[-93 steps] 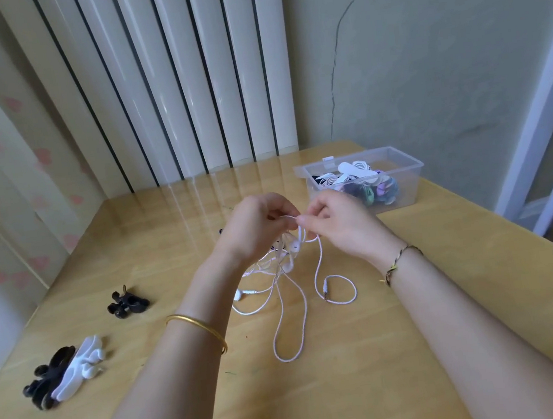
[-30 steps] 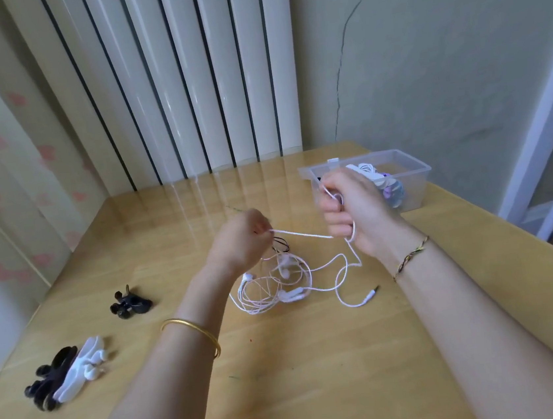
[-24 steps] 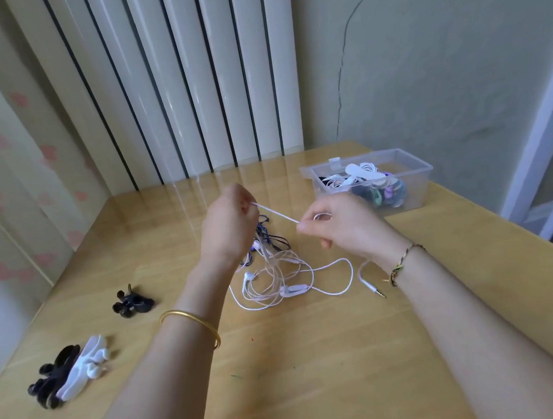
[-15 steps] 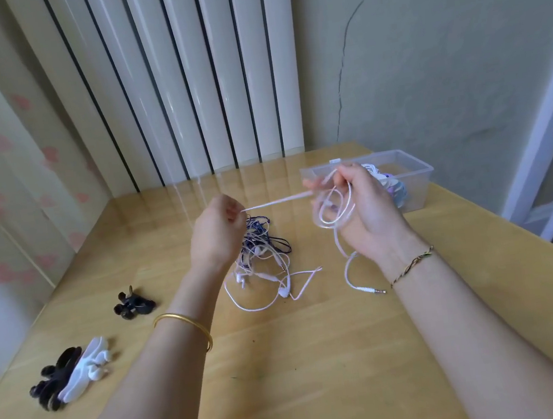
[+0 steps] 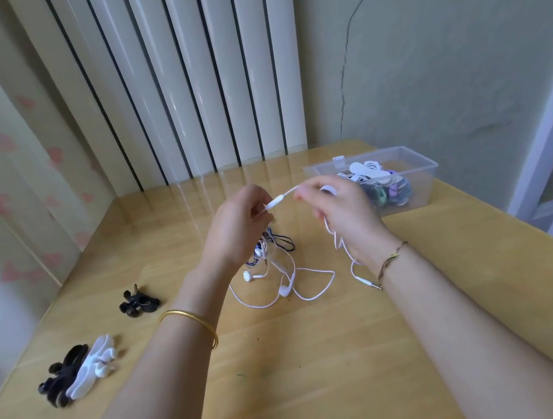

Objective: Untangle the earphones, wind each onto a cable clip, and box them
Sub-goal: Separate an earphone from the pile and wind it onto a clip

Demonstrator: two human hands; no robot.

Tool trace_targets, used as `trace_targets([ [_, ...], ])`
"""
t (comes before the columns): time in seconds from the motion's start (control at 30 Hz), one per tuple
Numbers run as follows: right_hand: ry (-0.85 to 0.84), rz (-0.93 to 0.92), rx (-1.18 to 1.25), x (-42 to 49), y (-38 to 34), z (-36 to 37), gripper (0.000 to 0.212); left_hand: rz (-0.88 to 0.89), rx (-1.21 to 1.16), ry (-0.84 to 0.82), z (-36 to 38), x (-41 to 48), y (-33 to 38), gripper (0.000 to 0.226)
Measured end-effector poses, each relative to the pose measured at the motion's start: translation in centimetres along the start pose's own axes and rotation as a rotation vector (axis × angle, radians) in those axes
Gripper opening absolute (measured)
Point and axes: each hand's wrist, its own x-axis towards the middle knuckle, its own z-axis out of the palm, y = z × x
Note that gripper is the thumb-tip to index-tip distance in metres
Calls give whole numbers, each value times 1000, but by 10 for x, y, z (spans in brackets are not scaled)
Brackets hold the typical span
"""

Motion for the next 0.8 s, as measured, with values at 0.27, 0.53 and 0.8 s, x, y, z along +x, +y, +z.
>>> trace_targets([
  [0.27, 66, 370, 938, 11, -6, -12, 27, -166, 138, -124, 14, -6, -27, 8],
  [0.53, -228, 117, -374, -5, 12, 1, 14, -124, -76, -25, 15, 0, -7, 24],
  [0.8, -25, 200, -58, 1, 5, 0, 10, -146, -179, -61, 8, -2, -8, 27],
])
